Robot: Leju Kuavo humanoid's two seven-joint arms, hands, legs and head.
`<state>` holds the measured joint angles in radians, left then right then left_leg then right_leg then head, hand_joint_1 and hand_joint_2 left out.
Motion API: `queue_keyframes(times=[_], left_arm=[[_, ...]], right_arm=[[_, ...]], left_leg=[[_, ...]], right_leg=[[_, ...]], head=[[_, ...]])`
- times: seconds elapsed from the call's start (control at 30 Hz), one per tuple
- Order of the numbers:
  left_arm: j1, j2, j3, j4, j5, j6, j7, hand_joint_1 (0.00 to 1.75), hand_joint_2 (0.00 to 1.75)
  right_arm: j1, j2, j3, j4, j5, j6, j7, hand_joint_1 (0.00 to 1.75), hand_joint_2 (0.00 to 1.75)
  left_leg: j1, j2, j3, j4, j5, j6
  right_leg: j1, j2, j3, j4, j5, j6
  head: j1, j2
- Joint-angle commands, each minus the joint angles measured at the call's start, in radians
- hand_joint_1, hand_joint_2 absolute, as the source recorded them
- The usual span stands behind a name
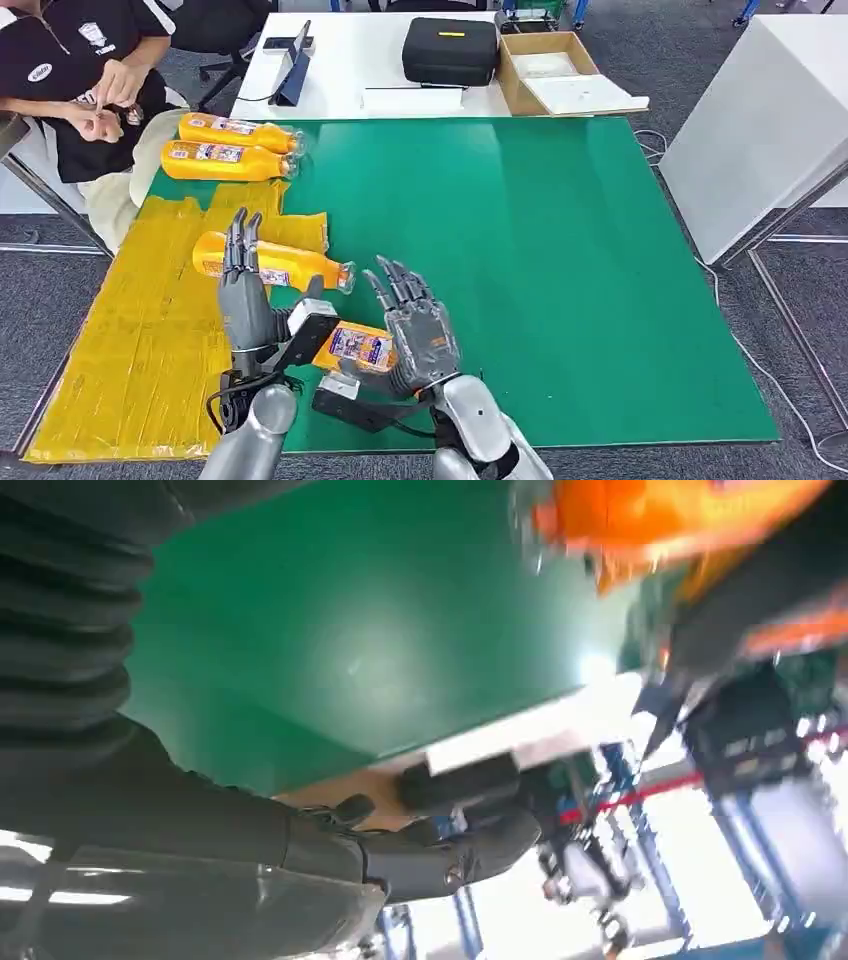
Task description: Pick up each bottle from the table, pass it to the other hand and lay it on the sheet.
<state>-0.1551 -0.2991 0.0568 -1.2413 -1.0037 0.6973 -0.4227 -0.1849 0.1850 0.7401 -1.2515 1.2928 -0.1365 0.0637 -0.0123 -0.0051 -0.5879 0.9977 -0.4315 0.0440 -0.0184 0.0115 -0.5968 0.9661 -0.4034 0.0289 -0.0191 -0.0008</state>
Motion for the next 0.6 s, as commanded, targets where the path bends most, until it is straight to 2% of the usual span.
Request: queue_keyframes(times=[0.03, 0.2, 0.3, 0.47, 0.6], left_arm=[[-0.012, 0.013, -0.018, 0.011, 0.007, 0.001, -0.003, 0.0, 1.75], [-0.013, 0.008, -0.027, 0.009, 0.008, 0.001, -0.002, 0.0, 1.75], [-0.013, 0.008, -0.027, 0.009, 0.008, 0.001, -0.002, 0.0, 1.75], [-0.04, 0.011, -0.033, 0.042, 0.021, 0.001, 0.001, 0.0, 1.75], [-0.045, 0.007, -0.032, 0.052, 0.024, 0.001, 0.006, 0.0, 1.75]], right_arm=[[-0.116, 0.028, 0.073, 0.25, -0.017, 0.024, 0.009, 0.0, 1.75], [-0.216, 0.093, 0.089, 0.472, -0.025, 0.017, 0.038, 0.0, 1.75], [-0.216, 0.093, 0.089, 0.472, -0.025, 0.017, 0.038, 0.0, 1.75], [-0.258, 0.125, 0.093, 0.591, -0.031, 0.02, 0.061, 0.0, 1.75], [-0.289, 0.142, 0.08, 0.709, -0.031, -0.04, 0.093, 0.0, 1.75]], left_leg=[[0.001, 0.0, 0.002, -0.001, 0.0, -0.002], [0.001, 0.004, 0.005, -0.001, -0.001, -0.004], [0.001, 0.001, 0.004, -0.001, -0.001, -0.004], [0.001, 0.0, 0.004, -0.001, -0.001, -0.003], [0.001, -0.001, 0.005, -0.001, -0.001, -0.004]], right_leg=[[0.001, -0.001, 0.002, -0.001, 0.0, -0.001], [0.001, 0.002, 0.005, -0.002, 0.0, -0.003], [0.001, 0.0, 0.004, -0.001, 0.0, -0.002], [0.001, -0.001, 0.004, -0.001, -0.001, -0.002], [0.001, -0.002, 0.006, -0.002, -0.001, -0.002]], head=[[0.0, 0.0], [0.0, 0.0], [0.0, 0.0], [0.0, 0.0], [0.001, 0.0]])
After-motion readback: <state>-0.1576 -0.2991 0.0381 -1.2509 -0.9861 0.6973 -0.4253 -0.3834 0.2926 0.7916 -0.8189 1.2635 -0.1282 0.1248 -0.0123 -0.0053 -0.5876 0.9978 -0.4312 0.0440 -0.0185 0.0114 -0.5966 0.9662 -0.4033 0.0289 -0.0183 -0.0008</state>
